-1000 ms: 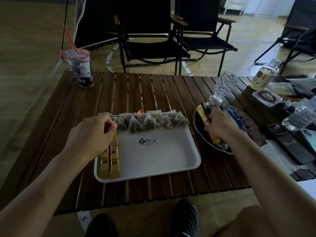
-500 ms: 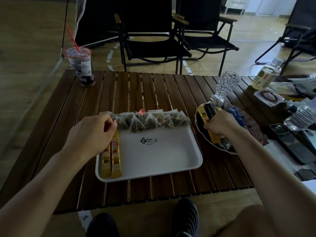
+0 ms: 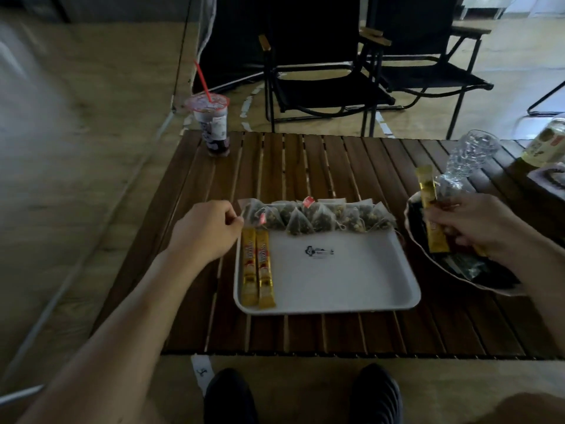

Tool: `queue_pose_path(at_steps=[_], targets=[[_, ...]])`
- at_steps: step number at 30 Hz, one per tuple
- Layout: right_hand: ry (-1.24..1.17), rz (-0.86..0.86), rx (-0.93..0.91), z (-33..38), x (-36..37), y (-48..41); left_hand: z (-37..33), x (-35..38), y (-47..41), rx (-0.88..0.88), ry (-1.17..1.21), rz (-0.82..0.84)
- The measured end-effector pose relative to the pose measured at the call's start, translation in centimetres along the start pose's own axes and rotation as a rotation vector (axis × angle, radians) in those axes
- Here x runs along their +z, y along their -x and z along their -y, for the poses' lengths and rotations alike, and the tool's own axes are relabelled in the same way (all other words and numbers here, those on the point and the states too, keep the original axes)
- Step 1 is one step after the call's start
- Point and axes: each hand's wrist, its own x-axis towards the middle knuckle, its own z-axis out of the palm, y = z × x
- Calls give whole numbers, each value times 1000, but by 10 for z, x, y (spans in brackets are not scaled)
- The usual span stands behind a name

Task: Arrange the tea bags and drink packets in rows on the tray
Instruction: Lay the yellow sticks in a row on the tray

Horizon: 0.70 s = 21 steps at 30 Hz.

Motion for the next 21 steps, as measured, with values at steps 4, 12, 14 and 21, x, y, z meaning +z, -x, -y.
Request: queue_pose_path(at_steps=[4, 12, 14, 21], targets=[[-164, 331, -29, 27, 26, 24, 11, 4, -2, -85, -58, 146], [-72, 698, -56, 53, 129, 52, 5, 7, 5, -97, -87, 460], [-49, 707, -46, 56, 146, 53, 4, 7, 6, -84, -83, 481], [28, 709, -84, 61, 174, 55, 8, 9, 4, -43, -37, 489]])
